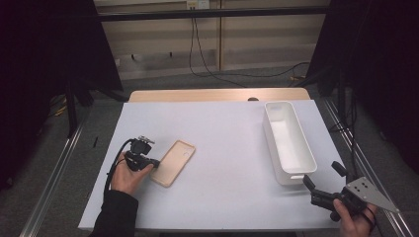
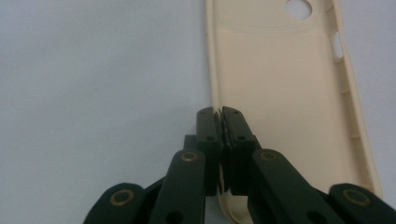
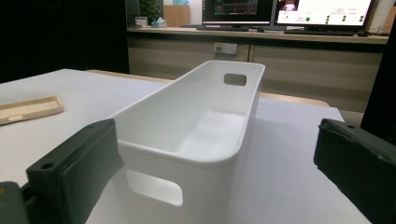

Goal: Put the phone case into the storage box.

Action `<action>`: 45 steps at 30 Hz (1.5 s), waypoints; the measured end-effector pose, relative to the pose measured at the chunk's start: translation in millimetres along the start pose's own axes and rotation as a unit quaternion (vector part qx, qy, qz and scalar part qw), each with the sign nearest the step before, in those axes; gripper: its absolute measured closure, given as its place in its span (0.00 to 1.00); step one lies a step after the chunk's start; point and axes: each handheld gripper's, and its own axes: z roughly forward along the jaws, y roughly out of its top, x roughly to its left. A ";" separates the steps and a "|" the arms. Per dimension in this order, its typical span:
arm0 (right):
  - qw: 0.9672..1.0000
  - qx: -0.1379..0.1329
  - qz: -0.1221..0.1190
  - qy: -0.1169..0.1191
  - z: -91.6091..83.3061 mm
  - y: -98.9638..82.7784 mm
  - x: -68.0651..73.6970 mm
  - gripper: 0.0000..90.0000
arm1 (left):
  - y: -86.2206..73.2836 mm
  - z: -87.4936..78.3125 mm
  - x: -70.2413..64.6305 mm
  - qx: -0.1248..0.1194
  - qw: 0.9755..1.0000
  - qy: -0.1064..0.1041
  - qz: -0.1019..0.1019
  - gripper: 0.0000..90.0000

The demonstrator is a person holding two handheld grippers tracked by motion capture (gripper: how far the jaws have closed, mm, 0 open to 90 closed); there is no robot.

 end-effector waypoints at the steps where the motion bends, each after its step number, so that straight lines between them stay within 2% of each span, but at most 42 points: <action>1: 1.000 0.000 0.000 -0.001 0.1 0.0 -0.1 0.00 | 0.1 0.3 -1.3 0.000 1.000 0.002 0.000 0.96; 20: 1.000 0.001 -0.001 0.001 0.4 -0.1 0.1 0.00 | -1.9 0.3 -0.2 -0.009 1.000 0.001 0.009 0.98; 30: 1.000 0.001 0.000 -0.001 0.4 -0.1 -0.1 0.00 | -2.1 0.2 -0.3 -0.022 1.000 0.001 -0.002 0.98; 34: 1.000 0.001 -0.001 0.000 0.3 -0.1 -0.1 0.00 | -2.9 -1.5 -0.4 -0.037 0.999 -0.001 -0.013 0.98; 35: 1.000 0.001 0.000 0.000 0.2 -0.2 -0.1 0.00 | -3.1 -2.4 0.1 -0.041 0.999 0.005 -0.010 0.98; 37: 1.000 0.001 0.001 0.000 0.1 -0.1 -0.3 0.00 | -4.3 -3.1 0.3 -0.054 0.998 0.005 -0.022 0.98; 39: 1.000 0.000 0.000 0.000 0.0 -0.1 -0.1 0.00 | -4.9 -3.8 0.3 -0.062 0.998 0.010 -0.025 0.98; 45: 1.000 0.000 0.001 0.000 -0.1 0.0 -0.1 0.00 | -5.3 -9.3 0.1 -0.087 0.996 0.002 -0.030 0.98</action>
